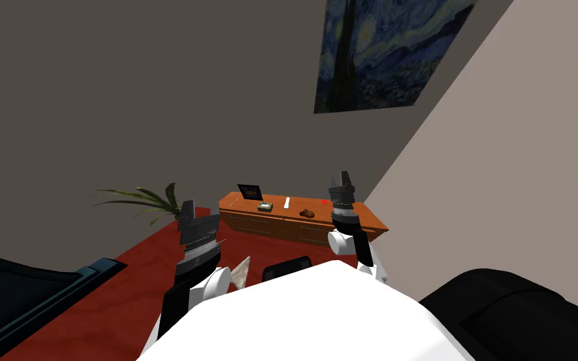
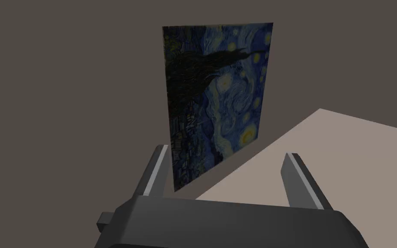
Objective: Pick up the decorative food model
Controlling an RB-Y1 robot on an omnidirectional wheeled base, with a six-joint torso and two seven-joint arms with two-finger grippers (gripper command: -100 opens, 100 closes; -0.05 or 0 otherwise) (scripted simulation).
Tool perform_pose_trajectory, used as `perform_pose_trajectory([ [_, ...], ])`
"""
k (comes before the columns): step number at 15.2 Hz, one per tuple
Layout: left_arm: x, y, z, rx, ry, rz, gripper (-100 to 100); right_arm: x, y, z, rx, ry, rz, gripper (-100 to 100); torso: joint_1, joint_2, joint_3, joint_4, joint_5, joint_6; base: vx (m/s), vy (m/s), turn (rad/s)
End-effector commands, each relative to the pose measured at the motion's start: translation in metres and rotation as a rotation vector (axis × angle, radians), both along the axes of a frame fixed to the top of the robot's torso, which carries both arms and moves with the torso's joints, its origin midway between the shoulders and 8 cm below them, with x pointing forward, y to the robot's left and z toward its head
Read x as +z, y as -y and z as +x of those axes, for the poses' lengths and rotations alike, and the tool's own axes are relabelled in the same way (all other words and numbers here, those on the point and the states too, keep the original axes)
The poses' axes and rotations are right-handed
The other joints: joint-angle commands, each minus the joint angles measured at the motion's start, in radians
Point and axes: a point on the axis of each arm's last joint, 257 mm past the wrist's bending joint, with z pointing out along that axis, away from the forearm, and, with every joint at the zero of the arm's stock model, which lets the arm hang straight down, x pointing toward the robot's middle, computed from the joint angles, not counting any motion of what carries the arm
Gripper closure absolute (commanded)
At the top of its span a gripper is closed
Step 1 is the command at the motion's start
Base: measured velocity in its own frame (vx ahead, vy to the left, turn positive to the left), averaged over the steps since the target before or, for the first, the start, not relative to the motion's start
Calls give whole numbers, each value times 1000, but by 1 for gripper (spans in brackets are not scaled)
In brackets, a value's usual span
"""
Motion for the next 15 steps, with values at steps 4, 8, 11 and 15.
perform_pose_trajectory([
  [4,0,0,0,0,0,0,0,-20,-13,12,18,-70,-118,-100,0,-1,0,0,0,0,13,6,103],
  [8,0,0,0,0,0,0,0,-58,-22,27,16,-176,-249,-100,0,-2,-1,-1,0,0,30,9,186],
  [11,0,0,0,0,0,0,0,-75,-24,32,13,-219,-297,-100,1,-3,-2,-1,0,-1,36,11,182],
  [15,0,0,0,0,0,0,0,-138,-26,43,-3,-367,-456,-100,1,-4,-2,-1,0,-1,46,11,265],
])
